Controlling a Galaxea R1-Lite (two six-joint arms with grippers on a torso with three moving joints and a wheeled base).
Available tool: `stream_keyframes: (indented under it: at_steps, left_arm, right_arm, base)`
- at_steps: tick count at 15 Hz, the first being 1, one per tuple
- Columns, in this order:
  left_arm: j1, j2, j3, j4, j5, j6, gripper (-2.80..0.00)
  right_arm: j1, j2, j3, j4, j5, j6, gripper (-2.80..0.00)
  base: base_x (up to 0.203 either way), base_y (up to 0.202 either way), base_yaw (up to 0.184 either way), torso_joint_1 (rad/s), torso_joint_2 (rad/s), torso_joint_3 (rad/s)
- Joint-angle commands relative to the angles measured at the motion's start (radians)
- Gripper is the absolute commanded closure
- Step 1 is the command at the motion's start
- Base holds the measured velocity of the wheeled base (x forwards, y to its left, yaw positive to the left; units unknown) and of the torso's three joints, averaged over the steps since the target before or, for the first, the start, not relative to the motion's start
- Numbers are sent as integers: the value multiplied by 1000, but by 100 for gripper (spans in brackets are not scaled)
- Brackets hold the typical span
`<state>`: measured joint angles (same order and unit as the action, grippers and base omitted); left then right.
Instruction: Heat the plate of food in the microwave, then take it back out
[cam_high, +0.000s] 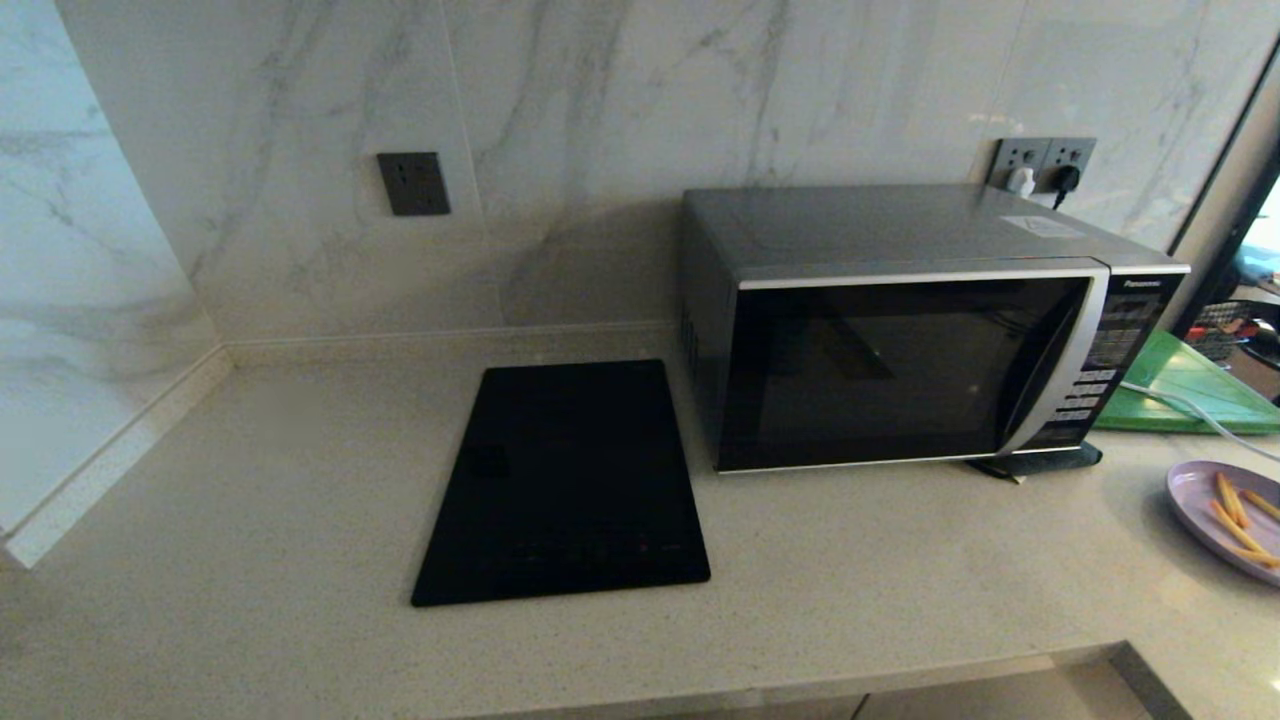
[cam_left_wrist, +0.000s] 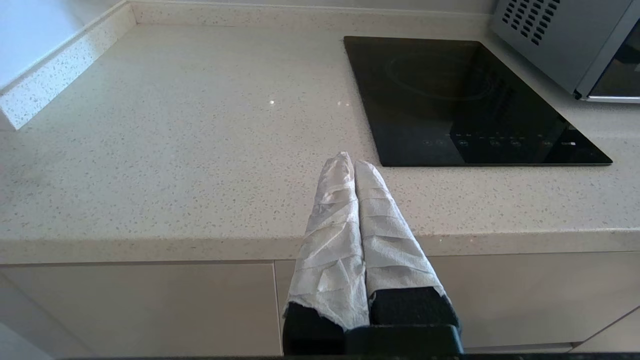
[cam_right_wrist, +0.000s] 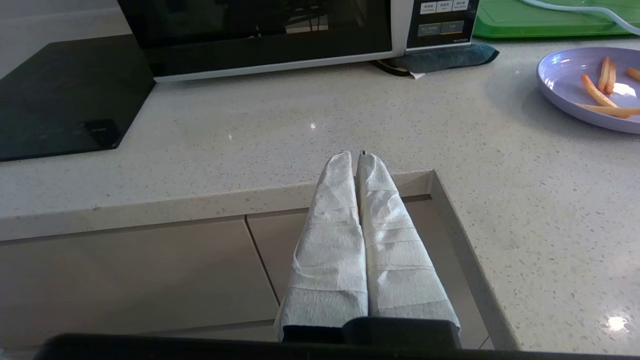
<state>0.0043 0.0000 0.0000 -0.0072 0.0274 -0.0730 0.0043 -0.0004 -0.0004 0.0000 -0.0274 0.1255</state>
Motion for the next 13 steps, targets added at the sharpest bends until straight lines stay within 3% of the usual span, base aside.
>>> stream_keyframes:
  at_steps: [1, 13]
  left_arm:
    - [0, 2, 0, 0, 0, -1, 0]
    - [0, 2, 0, 0, 0, -1, 0]
  right_arm:
    - [0, 2, 2, 0, 0, 0, 0]
    - [0, 2, 2, 0, -2, 6, 0]
  base:
    - [0, 0, 0, 0, 0, 0]
    - [0, 0, 0, 0, 0, 0]
